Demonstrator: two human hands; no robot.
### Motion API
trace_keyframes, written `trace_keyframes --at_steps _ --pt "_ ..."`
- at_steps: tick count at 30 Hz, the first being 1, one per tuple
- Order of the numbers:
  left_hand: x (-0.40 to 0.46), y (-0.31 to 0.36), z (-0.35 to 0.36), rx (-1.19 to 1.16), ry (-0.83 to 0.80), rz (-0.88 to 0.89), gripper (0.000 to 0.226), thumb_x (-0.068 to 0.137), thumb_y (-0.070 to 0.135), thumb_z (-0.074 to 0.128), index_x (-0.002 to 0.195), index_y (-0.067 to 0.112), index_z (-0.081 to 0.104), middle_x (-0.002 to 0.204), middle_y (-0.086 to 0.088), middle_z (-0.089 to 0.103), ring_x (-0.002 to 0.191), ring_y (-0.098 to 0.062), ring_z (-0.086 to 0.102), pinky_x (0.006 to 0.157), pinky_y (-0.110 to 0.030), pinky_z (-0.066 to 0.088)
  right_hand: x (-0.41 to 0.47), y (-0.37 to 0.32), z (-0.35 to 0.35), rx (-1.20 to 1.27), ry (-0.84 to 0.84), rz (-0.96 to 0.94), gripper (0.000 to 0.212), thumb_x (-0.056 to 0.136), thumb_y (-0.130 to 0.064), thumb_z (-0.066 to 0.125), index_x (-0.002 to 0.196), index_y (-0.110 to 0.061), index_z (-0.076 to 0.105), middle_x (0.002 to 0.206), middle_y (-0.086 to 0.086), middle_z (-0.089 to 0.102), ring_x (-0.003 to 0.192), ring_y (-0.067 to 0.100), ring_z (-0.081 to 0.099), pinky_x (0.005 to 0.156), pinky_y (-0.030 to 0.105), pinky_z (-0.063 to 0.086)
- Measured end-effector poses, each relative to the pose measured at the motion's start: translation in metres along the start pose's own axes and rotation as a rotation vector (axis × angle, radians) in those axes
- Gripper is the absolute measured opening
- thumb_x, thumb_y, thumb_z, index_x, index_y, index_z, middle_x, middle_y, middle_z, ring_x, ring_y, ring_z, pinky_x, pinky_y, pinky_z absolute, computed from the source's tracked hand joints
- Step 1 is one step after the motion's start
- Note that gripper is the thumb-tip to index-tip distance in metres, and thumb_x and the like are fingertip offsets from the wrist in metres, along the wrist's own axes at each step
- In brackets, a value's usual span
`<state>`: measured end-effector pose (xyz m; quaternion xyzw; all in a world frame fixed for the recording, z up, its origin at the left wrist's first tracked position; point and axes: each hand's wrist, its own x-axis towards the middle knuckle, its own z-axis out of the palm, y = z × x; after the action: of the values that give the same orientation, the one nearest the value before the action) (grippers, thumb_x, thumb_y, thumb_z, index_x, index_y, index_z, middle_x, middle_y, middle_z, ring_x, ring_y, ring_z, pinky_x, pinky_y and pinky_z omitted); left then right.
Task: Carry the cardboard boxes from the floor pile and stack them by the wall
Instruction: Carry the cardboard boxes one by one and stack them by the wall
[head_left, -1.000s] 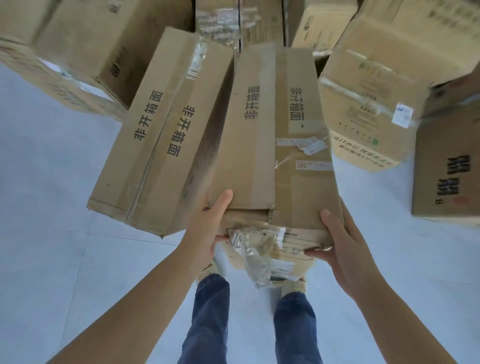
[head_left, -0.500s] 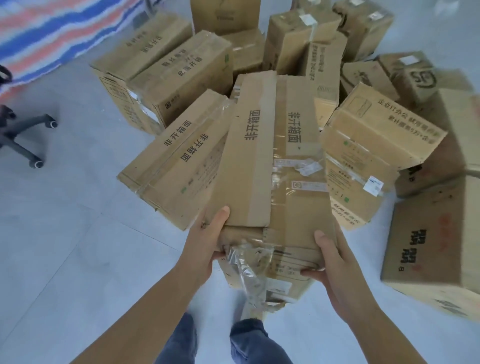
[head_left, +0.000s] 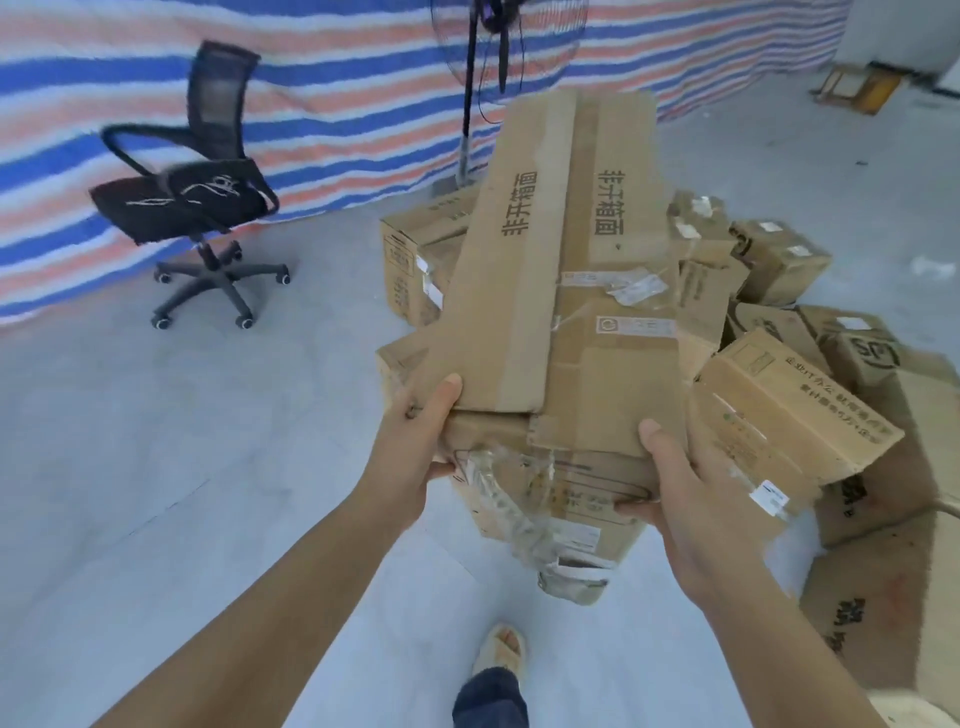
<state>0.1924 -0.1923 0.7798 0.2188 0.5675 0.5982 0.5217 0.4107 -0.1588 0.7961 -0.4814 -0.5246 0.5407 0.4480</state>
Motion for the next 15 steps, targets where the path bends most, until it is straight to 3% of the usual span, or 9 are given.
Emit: trace_keyframes --at_steps 2,4,10,15 --pt "-0.045 0.009 -0.044 0.008 0.065 0.071 0.039 0.089 0.043 0.058 0.127 0.036 0.056 0.117 0.012 0.067 0.100 -0.008 0.067 0.086 -0.049 0.055 -0.035 -0.005 0.033 0.023 -0.084 -0.035 0.045 0.098 -0.026 0.049 0.126 -0.061 0.045 0.104 -0.032 0.064 0.091 -0.004 0.065 0.059 0.019 0.054" --pt "-0.091 0.014 -0.086 -0.001 0.139 0.129 0.034 0.089 0.045 0.058 0.122 0.038 0.059 0.114 0.014 0.068 0.100 -0.008 0.067 0.086 -0.050 0.055 -0.066 -0.007 0.063 0.039 -0.169 -0.027 0.049 0.097 -0.029 0.051 0.137 -0.054 0.039 0.106 -0.033 0.063 0.093 -0.005 0.064 0.060 0.016 0.053" --pt "-0.207 0.010 -0.183 -0.076 0.513 0.196 0.028 0.087 0.044 0.060 0.115 0.041 0.062 0.099 0.019 0.071 0.084 0.001 0.068 0.075 -0.041 0.056 -0.130 -0.008 0.151 -0.034 -0.513 0.055 0.040 0.094 -0.036 0.050 0.127 -0.060 0.045 0.110 -0.026 0.066 0.100 0.003 0.066 0.083 0.042 0.057" --pt "-0.282 -0.010 -0.238 -0.163 0.846 0.159 0.028 0.087 0.043 0.061 0.115 0.041 0.062 0.096 0.020 0.071 0.078 0.002 0.068 0.075 -0.044 0.057 -0.171 0.003 0.222 -0.144 -0.814 0.131 0.035 0.094 -0.040 0.047 0.117 -0.066 0.046 0.102 -0.037 0.062 0.092 -0.010 0.061 0.066 0.033 0.057"
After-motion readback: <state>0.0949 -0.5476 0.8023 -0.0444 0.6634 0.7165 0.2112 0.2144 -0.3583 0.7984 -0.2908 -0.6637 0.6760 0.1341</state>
